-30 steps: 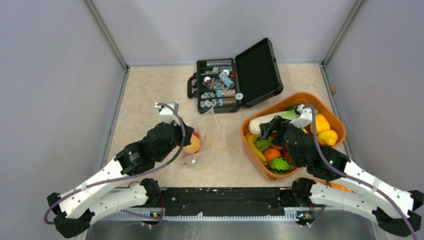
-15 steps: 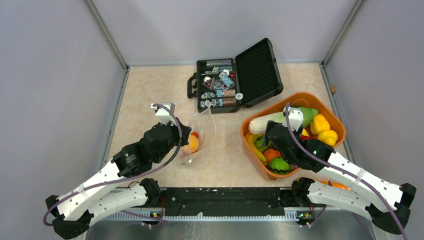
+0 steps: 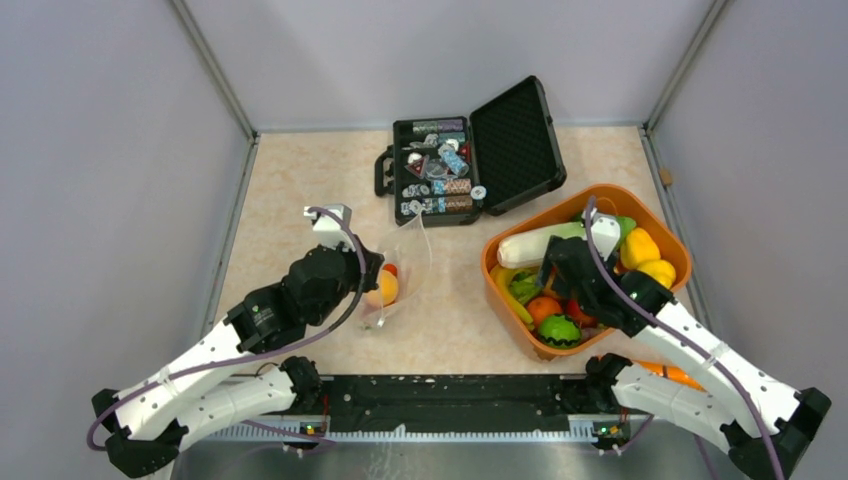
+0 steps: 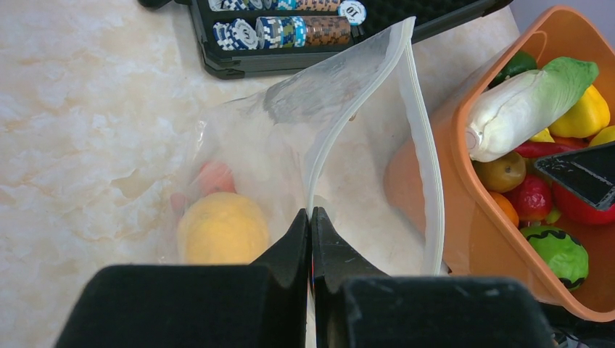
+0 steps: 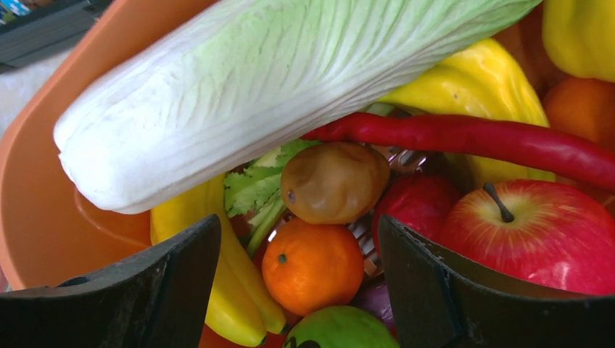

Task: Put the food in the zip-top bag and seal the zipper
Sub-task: Adjust the fake vegetable in the bin.

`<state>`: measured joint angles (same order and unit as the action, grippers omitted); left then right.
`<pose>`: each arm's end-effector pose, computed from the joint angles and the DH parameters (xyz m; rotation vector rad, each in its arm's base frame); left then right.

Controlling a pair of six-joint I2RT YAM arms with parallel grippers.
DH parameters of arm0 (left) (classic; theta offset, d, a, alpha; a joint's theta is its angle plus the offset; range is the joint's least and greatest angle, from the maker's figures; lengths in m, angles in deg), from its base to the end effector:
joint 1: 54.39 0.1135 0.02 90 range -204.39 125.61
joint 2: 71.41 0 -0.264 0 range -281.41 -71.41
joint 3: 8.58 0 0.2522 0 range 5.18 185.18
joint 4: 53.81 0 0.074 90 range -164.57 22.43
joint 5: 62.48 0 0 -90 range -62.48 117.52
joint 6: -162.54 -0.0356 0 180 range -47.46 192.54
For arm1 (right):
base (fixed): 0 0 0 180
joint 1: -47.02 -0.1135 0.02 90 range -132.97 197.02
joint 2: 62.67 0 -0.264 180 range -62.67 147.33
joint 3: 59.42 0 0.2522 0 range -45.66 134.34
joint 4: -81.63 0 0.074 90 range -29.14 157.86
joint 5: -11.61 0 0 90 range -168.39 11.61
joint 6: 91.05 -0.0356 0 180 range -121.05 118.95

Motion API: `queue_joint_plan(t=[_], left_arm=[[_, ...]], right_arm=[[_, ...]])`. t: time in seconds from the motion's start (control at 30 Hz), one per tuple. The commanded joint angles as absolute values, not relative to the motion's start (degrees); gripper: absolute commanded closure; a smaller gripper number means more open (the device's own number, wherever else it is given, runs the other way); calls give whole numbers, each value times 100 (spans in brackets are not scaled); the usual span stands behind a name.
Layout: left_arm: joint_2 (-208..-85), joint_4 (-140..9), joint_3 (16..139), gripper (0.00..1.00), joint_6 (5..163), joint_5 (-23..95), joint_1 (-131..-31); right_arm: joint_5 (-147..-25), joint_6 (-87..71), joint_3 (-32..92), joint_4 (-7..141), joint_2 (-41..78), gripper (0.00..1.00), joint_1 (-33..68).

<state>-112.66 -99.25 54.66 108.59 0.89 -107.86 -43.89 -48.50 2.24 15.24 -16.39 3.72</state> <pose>0.1036 -0.1130 0.3399 -0.0041 1.9785 -0.5749 0.1199 0.0853 0.2909 0.3292 2.2431 0.0763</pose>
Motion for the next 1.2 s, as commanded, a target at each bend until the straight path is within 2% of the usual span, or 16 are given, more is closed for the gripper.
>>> queue_joint_plan(t=[0.0,0.13,0.3,0.43,0.53,0.73,0.83,0.93,1.17], left_arm=[[-11258,-9777,5519,100,10845,80,-10774],[-11274,-9767,5525,100,10853,113,-10774],[-11290,-9763,5524,100,10848,124,-10774],[-11276,-9776,5504,100,10848,109,-10774],[-11294,-9754,5501,100,10849,122,-10774],[-11309,-9754,5537,100,10831,142,-10774],[-11309,-9759,5530,100,10818,138,-10774],[-11319,-9750,5520,100,10822,150,-10773],[-11363,-9678,5514,100,10816,207,-10774]], right_arm=[[-4954,-4589,38,1955,-1663,22,573],[-4924,-4618,-39,1979,-1397,23,668],[-4285,-5144,-162,1808,-1295,26,788],[-4672,-4928,-453,2280,-1332,28,1081],[-4777,-4895,-793,2712,-1282,36,1230],[-4867,-5010,-1289,3445,-1378,38,1284],[-4775,-5002,-1276,3421,-1496,52,1284],[-4772,-4881,-1194,3388,-1752,59,1279],[-4850,-4753,-1103,3344,-2571,62,1284]])
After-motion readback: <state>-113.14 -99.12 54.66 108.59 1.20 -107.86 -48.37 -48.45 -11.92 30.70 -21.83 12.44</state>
